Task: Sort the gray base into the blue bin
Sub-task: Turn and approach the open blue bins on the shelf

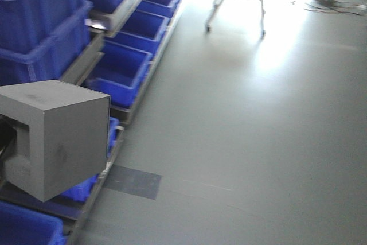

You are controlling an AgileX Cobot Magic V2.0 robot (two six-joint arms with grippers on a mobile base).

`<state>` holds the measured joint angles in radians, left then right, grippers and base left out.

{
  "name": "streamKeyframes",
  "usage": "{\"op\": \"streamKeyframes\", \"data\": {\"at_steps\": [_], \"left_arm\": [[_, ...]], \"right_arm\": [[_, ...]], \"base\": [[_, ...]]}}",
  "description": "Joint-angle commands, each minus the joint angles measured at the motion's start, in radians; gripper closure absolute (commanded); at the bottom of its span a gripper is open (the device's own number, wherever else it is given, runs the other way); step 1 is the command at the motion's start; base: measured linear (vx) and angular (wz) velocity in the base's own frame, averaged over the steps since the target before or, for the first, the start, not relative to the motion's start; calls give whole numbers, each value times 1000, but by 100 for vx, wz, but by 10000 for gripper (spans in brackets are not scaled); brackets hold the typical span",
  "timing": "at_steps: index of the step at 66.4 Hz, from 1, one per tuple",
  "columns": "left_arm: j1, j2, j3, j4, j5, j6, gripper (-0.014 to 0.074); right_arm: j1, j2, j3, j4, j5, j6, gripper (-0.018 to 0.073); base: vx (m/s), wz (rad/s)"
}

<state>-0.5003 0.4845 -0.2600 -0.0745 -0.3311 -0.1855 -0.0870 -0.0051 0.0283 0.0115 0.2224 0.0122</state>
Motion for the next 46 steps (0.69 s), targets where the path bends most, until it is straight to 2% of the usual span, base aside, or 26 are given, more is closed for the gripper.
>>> {"op": "streamKeyframes", "data": {"at_steps": [1,29,46], "left_arm": [[-4,0,-29,-7,-104,-13,594],[-4,0,-29,-7,-104,-13,594],[-4,0,-29,-7,-104,-13,594]], "right_arm": [[-4,19,2,-4,-72,-12,564],[-4,19,2,-4,-72,-12,564],[-4,19,2,-4,-72,-12,564]], "base": [[20,75],[18,84],[15,64]]}}
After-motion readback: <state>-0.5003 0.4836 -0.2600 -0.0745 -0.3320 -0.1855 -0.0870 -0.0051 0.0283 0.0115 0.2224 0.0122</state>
